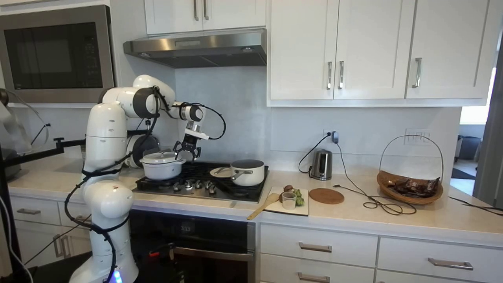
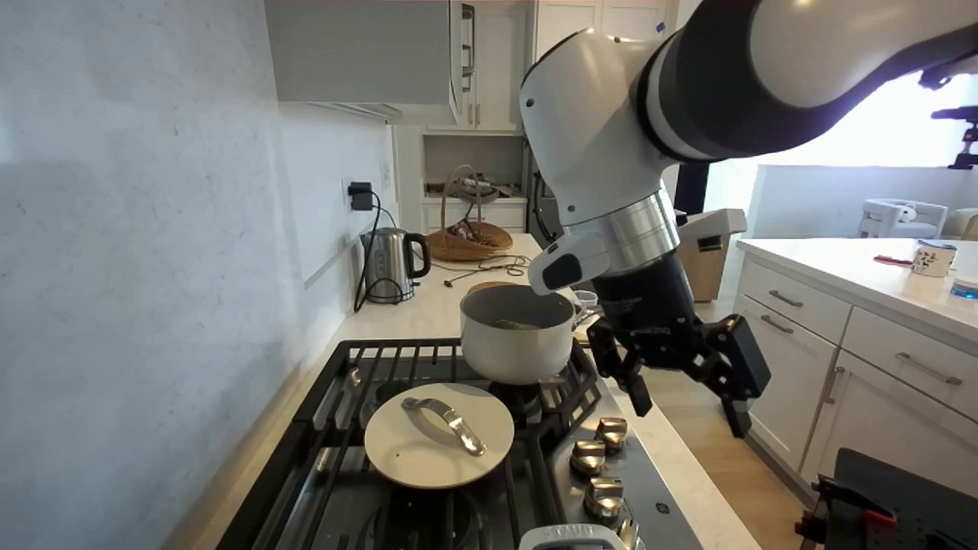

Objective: Turn the second knob from the left clockwise

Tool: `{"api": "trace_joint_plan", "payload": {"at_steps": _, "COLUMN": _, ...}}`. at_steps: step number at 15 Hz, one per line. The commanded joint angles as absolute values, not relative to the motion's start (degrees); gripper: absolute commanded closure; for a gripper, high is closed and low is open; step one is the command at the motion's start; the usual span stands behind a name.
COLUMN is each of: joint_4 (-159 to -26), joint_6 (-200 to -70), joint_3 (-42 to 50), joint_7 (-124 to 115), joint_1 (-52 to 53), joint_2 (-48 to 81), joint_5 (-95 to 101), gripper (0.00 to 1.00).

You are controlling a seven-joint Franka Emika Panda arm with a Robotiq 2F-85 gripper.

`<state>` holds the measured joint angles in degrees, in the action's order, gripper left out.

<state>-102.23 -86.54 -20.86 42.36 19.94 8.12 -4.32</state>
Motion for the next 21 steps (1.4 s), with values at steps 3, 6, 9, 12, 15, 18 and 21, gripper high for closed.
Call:
{"api": "trace_joint_plan", "payload": {"at_steps": 3, "joint_4": -110.6, "joint_6": -99.8, "joint_3": -21.0, "joint_7": 42.7, "joint_1": 19.8, "joint_2": 5.6, "joint_5": -3.2, "gripper": 0.00}}
{"api": "trace_joint_plan", "payload": {"at_steps": 6, "joint_4": -112.5, "joint_6": -99.3, "joint_3": -20.9, "joint_7": 46.3, "joint_1": 19.1, "joint_2": 5.2, "joint_5": -3.8, "gripper": 0.00}}
{"api": "trace_joint_plan", "payload": {"at_steps": 9, "joint_4": -109.8, "joint_6": -98.4, "joint_3": -21.1, "joint_7": 43.7, "joint_1": 19.7, "joint_2": 8.2, "joint_5": -3.7, "gripper": 0.00}}
{"api": "trace_joint_plan", "payload": {"at_steps": 12, "joint_4": -109.8, "joint_6": -98.4, "joint_3": -21.1, "joint_7": 43.7, "joint_1": 19.8, "joint_2": 8.3, "joint_5": -3.7, "gripper": 0.00}}
{"api": "trace_joint_plan", "payload": {"at_steps": 15, "joint_4": -111.3, "joint_6": -100.2, "joint_3": -21.2, "joint_7": 45.5, "joint_1": 19.7, "joint_2": 7.2, "joint_5": -3.6, "gripper": 0.00}}
{"api": "trace_joint_plan", "payload": {"at_steps": 18, "joint_4": -114.6, "joint_6": -104.7, "joint_3": -21.6, "joint_7": 48.3, "joint_1": 20.0, "joint_2": 5.7, "joint_5": -2.1, "gripper": 0.00}}
{"api": "trace_joint_plan", "payload": {"at_steps": 21, "joint_4": -120.5, "joint_6": -113.2, "joint_3": -22.0, "joint_7": 51.5, "joint_1": 19.9, "joint_2": 2.7, "joint_5": -2.3, "gripper": 0.00}}
